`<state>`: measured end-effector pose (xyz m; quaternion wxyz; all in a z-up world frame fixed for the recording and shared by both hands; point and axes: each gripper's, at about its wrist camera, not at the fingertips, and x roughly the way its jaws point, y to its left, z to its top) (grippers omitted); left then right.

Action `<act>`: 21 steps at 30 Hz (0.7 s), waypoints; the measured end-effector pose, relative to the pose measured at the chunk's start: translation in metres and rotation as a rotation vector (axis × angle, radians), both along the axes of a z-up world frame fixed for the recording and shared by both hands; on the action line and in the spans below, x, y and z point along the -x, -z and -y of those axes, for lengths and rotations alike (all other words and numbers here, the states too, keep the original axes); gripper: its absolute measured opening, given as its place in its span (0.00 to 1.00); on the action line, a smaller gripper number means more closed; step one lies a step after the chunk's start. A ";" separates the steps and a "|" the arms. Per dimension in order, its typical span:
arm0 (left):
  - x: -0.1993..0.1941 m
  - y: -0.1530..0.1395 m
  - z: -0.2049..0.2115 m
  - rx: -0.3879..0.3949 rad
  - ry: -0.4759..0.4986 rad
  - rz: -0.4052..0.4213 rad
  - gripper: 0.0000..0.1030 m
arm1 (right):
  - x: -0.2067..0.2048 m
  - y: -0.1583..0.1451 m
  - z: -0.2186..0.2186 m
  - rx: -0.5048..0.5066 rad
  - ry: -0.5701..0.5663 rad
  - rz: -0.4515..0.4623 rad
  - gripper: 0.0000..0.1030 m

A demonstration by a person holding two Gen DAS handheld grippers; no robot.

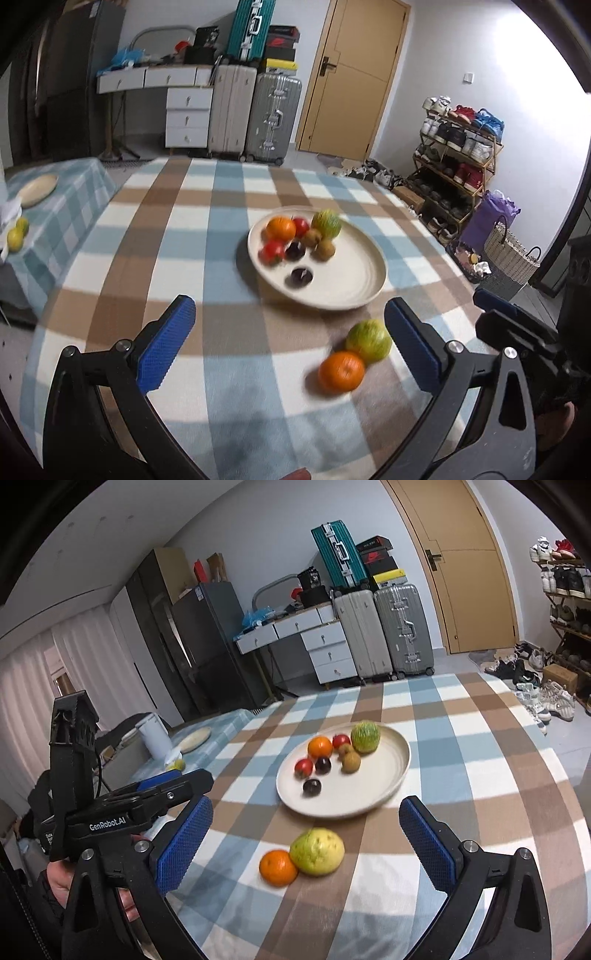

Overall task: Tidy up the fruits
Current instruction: 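Withdraw both grippers toward the orange and yellow-green citrus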

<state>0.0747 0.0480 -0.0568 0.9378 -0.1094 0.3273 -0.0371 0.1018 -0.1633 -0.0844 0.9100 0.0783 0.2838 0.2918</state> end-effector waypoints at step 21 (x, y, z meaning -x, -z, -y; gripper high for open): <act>-0.019 0.071 -0.007 0.081 0.025 -0.130 0.99 | -0.043 0.069 -0.015 -0.076 -0.026 -0.288 1.00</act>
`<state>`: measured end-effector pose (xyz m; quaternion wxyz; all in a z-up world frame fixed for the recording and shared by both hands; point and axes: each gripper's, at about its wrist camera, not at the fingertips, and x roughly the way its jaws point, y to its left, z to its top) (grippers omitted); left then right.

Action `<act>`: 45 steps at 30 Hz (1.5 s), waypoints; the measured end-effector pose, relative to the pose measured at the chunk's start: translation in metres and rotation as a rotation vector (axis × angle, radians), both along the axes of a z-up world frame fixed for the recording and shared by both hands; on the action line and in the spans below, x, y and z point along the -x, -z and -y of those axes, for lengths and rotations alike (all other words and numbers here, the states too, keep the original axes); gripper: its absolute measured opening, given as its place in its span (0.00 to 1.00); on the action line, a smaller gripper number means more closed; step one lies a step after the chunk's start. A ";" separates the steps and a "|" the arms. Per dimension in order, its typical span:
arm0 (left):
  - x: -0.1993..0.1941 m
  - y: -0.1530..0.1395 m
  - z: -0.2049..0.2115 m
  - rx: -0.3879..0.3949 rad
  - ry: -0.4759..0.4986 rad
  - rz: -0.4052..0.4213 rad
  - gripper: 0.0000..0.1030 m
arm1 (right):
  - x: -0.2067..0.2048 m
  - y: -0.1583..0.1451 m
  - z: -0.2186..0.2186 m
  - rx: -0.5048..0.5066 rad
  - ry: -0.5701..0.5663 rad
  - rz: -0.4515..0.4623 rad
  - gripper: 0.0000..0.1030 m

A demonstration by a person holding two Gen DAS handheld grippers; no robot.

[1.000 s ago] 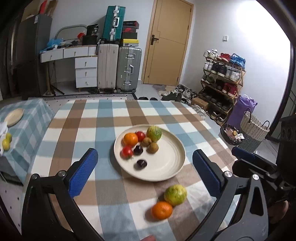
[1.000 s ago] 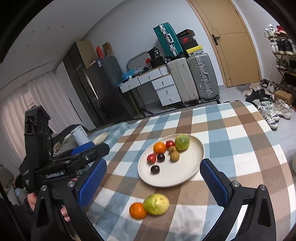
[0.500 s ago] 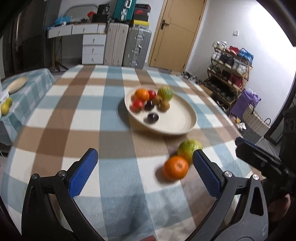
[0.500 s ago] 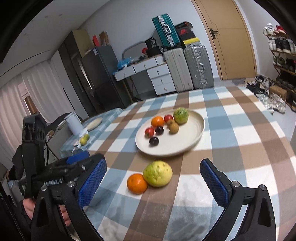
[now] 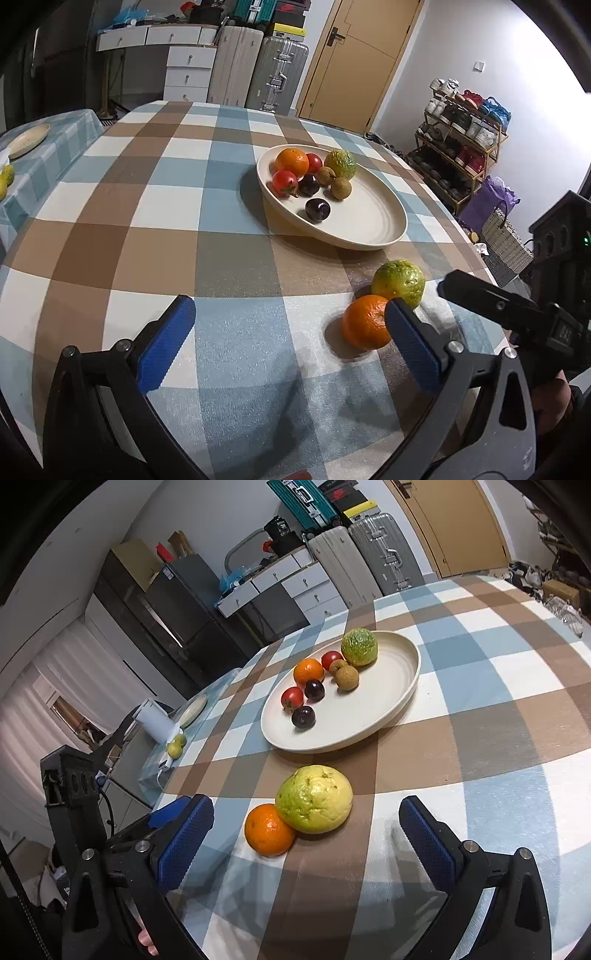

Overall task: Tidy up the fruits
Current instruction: 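Withdraw both grippers toward the orange and yellow-green citrus, then grasp the large yellow-green citrus with the right gripper, then grasp the orange with the left gripper while the right holds the citrus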

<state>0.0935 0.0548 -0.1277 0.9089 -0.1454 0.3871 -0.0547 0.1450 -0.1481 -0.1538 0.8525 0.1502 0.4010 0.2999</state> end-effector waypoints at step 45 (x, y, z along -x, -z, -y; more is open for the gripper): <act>-0.033 0.017 0.039 0.031 0.139 -0.105 0.99 | 0.003 -0.001 0.043 -0.078 0.028 0.014 0.53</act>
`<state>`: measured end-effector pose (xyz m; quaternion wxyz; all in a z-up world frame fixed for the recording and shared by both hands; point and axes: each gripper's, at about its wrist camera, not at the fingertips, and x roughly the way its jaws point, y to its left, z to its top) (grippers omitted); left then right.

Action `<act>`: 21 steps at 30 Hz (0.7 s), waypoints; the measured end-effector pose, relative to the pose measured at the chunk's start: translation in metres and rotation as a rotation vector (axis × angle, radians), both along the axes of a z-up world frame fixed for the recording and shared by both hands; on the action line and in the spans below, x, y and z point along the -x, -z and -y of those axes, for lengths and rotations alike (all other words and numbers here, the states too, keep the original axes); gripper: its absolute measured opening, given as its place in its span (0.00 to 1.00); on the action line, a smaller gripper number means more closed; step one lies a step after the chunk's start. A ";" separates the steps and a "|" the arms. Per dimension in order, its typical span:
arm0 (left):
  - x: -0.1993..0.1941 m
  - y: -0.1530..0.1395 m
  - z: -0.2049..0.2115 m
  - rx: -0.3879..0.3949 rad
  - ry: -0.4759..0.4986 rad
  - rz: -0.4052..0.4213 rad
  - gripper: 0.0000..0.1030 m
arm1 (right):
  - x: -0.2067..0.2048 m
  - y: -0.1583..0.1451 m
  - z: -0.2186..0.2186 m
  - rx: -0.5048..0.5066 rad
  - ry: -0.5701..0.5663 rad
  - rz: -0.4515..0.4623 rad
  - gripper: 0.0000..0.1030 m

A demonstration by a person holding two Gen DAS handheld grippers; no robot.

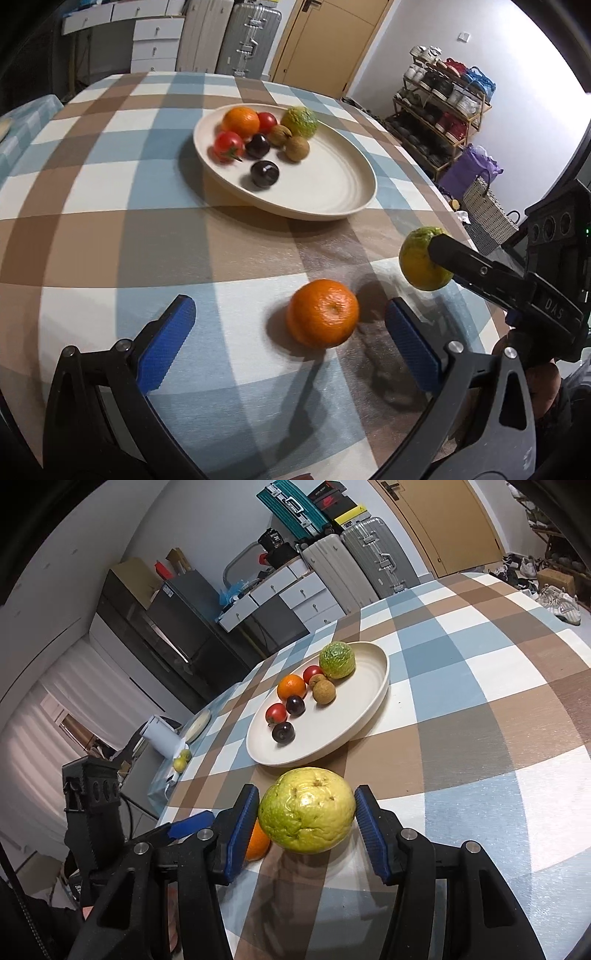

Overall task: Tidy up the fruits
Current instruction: 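Grasp the orange with the left gripper while the right holds the citrus, then carry the orange and yellow-green citrus over the cream plate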

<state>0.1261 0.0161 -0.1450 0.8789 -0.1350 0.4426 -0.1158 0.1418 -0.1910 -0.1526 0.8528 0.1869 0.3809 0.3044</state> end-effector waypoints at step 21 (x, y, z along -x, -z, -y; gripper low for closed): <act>0.001 -0.010 0.015 0.030 0.117 0.045 0.37 | 0.001 0.002 0.005 -0.020 -0.011 0.005 0.53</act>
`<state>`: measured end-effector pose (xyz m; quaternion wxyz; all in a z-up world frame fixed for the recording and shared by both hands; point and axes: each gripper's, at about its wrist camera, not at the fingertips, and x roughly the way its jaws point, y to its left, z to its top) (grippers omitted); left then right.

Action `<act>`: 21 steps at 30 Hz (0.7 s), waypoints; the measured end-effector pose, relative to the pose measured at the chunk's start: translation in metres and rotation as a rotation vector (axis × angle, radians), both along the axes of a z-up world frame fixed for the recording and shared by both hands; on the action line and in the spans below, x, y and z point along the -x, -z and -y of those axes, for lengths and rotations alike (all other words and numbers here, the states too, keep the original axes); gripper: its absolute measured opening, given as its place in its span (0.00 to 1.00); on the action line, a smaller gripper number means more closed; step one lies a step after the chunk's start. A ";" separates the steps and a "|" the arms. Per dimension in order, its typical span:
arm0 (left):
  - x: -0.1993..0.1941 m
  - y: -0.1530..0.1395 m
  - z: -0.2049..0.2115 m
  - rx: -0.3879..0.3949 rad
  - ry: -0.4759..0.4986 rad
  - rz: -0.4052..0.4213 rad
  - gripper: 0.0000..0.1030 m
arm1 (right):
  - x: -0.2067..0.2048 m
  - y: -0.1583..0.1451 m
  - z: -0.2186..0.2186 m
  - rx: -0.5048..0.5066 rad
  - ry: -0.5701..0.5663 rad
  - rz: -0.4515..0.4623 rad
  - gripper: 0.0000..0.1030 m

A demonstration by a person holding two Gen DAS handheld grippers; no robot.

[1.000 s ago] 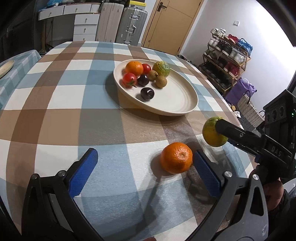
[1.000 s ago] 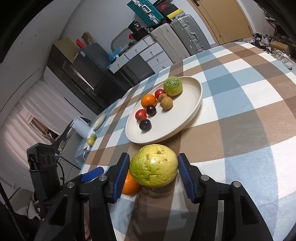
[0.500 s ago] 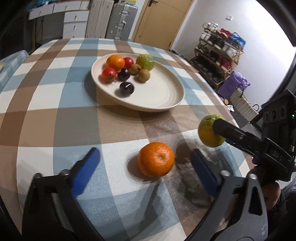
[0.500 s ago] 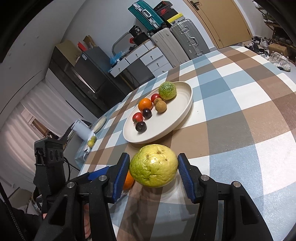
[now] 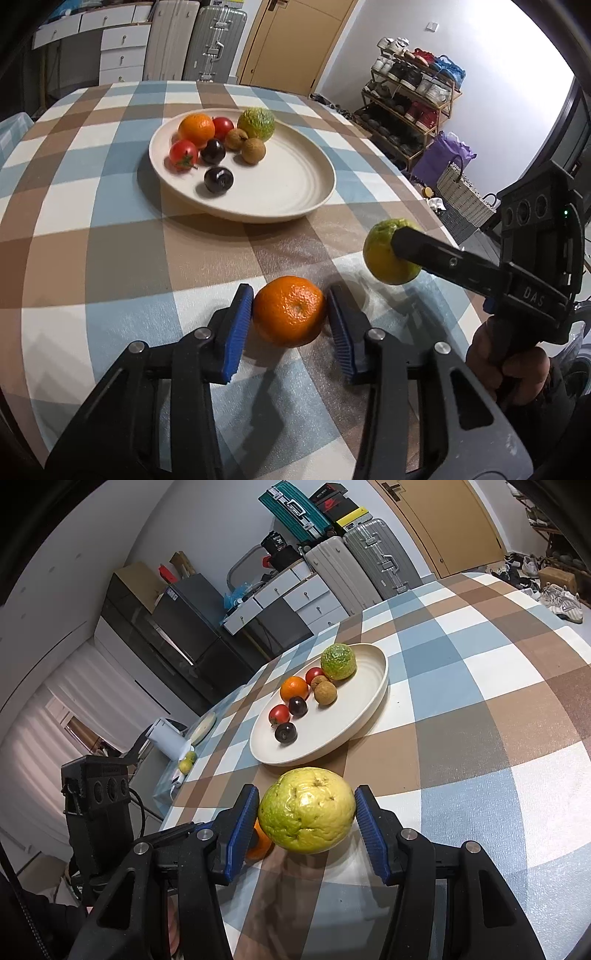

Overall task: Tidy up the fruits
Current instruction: 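Carry the orange and yellow-green citrus over the cream plate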

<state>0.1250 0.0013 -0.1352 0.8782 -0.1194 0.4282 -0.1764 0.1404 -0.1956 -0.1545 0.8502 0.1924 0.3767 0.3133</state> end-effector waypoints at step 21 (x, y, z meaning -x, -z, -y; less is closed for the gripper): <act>-0.094 -0.034 -0.007 -0.008 -0.045 0.085 0.37 | -0.069 -0.039 0.000 0.051 0.013 0.053 0.53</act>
